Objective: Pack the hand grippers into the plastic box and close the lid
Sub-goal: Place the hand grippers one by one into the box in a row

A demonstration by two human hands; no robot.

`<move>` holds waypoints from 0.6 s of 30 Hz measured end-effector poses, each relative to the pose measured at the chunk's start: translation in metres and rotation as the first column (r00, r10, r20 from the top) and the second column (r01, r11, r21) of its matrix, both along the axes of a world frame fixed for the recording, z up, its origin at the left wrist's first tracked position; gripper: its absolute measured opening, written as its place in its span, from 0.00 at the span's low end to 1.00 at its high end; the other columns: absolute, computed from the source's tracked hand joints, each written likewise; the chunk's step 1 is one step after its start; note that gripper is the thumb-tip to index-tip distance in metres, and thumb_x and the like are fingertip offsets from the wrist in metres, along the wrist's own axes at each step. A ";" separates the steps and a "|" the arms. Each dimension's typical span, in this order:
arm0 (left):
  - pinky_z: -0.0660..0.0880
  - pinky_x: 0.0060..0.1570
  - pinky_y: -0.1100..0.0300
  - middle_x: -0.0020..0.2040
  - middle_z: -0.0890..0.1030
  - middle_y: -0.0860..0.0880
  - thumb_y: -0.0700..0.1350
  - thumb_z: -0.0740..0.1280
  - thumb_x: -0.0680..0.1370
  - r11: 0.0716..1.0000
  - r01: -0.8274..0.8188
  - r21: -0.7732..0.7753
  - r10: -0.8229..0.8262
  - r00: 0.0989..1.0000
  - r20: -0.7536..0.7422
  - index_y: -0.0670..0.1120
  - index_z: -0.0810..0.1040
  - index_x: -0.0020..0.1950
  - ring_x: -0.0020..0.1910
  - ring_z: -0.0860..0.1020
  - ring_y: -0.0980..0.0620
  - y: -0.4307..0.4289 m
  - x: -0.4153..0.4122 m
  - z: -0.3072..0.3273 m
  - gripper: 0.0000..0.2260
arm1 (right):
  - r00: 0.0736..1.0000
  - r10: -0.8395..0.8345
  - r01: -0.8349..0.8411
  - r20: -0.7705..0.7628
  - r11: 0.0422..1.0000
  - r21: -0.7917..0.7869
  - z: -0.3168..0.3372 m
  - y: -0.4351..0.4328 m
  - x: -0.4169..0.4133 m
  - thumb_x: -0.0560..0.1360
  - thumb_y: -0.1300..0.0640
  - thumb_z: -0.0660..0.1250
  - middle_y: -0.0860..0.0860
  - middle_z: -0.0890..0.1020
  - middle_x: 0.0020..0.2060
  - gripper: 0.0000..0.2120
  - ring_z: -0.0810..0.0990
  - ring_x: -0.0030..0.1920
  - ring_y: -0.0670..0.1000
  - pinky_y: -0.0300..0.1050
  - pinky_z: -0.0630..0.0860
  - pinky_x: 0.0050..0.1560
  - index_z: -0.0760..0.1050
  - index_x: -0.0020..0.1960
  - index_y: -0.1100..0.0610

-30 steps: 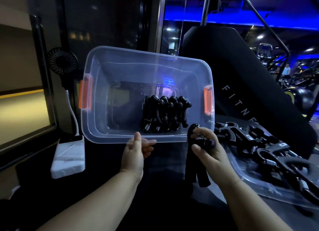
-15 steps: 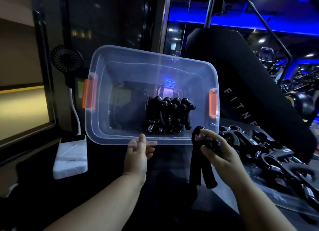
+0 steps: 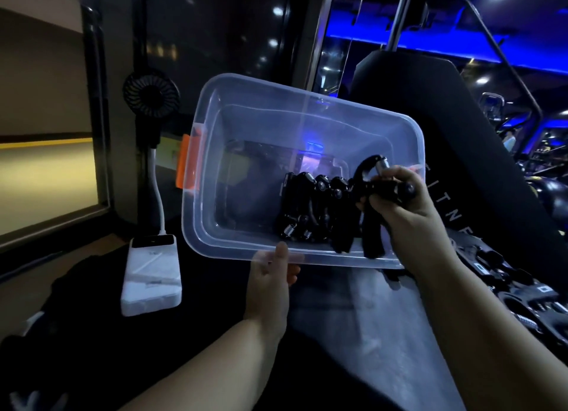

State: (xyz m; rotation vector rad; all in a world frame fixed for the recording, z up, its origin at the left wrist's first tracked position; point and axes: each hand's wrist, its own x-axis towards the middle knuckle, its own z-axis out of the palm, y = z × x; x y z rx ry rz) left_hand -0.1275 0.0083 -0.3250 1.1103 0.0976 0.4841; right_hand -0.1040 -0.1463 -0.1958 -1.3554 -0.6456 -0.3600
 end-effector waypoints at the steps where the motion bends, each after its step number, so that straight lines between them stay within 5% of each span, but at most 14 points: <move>1: 0.73 0.36 0.67 0.38 0.84 0.51 0.55 0.61 0.78 1.000 -0.008 -0.007 0.008 1.000 0.006 0.40 0.74 0.51 0.34 0.78 0.61 0.000 -0.001 0.000 0.18 | 1.000 0.005 -0.006 -0.015 1.000 -0.023 0.002 0.008 0.007 0.75 0.75 0.60 0.48 0.81 0.42 0.19 0.82 0.40 0.49 0.41 0.80 0.43 0.71 0.50 0.51; 5: 0.72 0.38 0.62 0.36 0.83 0.51 0.53 0.59 0.79 0.996 -0.021 -0.092 0.023 1.000 0.013 0.44 0.73 0.47 0.33 0.77 0.59 -0.002 -0.003 0.005 0.12 | 0.986 -0.166 0.166 0.028 0.937 -0.308 0.001 0.042 0.035 0.72 0.68 0.69 0.53 0.80 0.44 0.19 0.78 0.37 0.50 0.41 0.77 0.36 0.70 0.50 0.46; 9: 0.70 0.36 0.62 0.31 0.82 0.51 0.48 0.58 0.81 0.973 -0.013 -0.232 0.018 1.000 0.022 0.46 0.72 0.44 0.29 0.75 0.58 -0.003 -0.003 0.008 0.08 | 0.904 -0.352 0.427 0.243 0.720 -0.547 -0.008 0.077 0.061 0.69 0.59 0.75 0.48 0.77 0.45 0.18 0.74 0.38 0.47 0.33 0.68 0.36 0.68 0.47 0.46; 13: 0.71 0.35 0.61 0.30 0.80 0.51 0.48 0.59 0.80 0.972 -0.041 -0.232 0.041 0.999 -0.005 0.45 0.73 0.45 0.31 0.75 0.54 -0.002 -0.002 0.007 0.09 | 0.893 -0.317 0.450 0.321 0.580 -0.680 -0.020 0.099 0.084 0.69 0.60 0.74 0.50 0.73 0.48 0.17 0.71 0.47 0.50 0.33 0.59 0.40 0.68 0.51 0.51; 18: 0.73 0.38 0.60 0.38 0.79 0.47 0.50 0.59 0.80 0.981 -0.030 -0.193 0.027 0.999 -0.017 0.46 0.74 0.45 0.36 0.77 0.51 0.000 -0.001 0.004 0.10 | 0.883 -0.333 0.456 0.331 0.438 -0.775 -0.022 0.113 0.106 0.69 0.59 0.73 0.55 0.74 0.52 0.16 0.71 0.48 0.52 0.37 0.61 0.44 0.70 0.53 0.55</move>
